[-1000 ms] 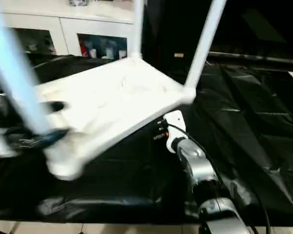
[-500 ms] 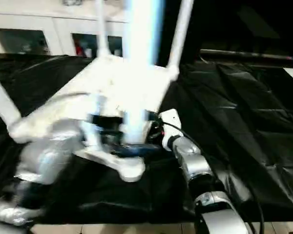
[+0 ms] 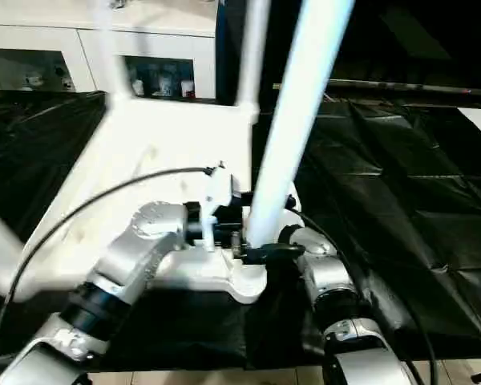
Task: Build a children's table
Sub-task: Rotate table base
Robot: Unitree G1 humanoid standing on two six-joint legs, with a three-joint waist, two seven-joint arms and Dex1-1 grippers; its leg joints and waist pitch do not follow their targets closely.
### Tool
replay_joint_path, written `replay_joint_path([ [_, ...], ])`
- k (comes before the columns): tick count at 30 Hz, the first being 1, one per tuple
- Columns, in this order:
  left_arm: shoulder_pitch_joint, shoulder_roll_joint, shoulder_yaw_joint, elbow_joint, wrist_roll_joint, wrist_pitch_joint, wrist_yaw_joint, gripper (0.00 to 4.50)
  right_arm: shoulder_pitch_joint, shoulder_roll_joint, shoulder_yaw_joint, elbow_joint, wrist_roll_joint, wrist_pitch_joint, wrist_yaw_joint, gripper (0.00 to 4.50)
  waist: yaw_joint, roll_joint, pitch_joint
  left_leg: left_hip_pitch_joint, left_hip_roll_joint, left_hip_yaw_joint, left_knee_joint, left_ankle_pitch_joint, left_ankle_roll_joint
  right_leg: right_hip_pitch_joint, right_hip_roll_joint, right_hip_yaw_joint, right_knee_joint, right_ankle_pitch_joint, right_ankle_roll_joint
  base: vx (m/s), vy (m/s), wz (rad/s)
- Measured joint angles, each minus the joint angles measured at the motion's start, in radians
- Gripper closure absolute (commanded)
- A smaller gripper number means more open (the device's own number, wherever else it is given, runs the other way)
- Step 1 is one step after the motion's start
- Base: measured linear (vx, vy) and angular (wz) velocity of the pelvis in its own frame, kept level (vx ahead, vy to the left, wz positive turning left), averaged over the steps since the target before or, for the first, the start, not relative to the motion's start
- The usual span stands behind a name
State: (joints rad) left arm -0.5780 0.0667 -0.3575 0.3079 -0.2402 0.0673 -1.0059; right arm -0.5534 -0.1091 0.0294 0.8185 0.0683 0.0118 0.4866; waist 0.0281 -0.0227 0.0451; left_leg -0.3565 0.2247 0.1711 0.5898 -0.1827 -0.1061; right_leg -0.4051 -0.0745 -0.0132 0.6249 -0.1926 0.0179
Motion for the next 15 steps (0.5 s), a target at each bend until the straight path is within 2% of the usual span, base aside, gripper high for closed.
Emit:
replay_joint_path([
  [3,-0.025,0.017,0.003,0.024,0.031,-0.027,0.04,0.02,-0.002,0.006,0.0,0.001,-0.002,-0.018,-0.034,4.5,0.0,0.002,0.0,0.0,0.0,0.0,0.0,0.0,0.0,0.0,0.0,0.0,0.0,0.0,0.0,0.0,0.0,0.0],
  [6,-0.013,0.072,0.012,0.018,0.038,-0.035,0.026,0.02,-0.002,-0.005,-0.007,0.0,0.001,-0.021,-0.044,4.5,0.003,0.003,0.0,0.001,0.0,0.0,0.0,0.0,0.0,0.0,0.0,0.0,0.001,0.0,0.0,0.0,0.0,0.0],
  [11,0.069,0.154,0.037,-0.024,0.038,0.003,-0.019,0.02,0.004,-0.054,-0.032,-0.048,0.004,-0.011,-0.024,4.5,0.008,0.004,0.001,-0.001,0.0,0.0,0.0,0.0,0.0,-0.001,-0.001,-0.001,-0.001,0.0,0.0,0.0,0.0,0.0],
  [15,0.147,0.278,0.022,-0.14,0.039,0.091,-0.054,0.02,0.071,-0.11,-0.03,-0.207,0.026,0.037,0.046,4.5,0.013,0.004,0.001,-0.001,0.0,0.0,-0.002,0.0,0.0,-0.001,-0.001,-0.001,-0.003,0.0,0.0,0.0,0.0,0.0],
])
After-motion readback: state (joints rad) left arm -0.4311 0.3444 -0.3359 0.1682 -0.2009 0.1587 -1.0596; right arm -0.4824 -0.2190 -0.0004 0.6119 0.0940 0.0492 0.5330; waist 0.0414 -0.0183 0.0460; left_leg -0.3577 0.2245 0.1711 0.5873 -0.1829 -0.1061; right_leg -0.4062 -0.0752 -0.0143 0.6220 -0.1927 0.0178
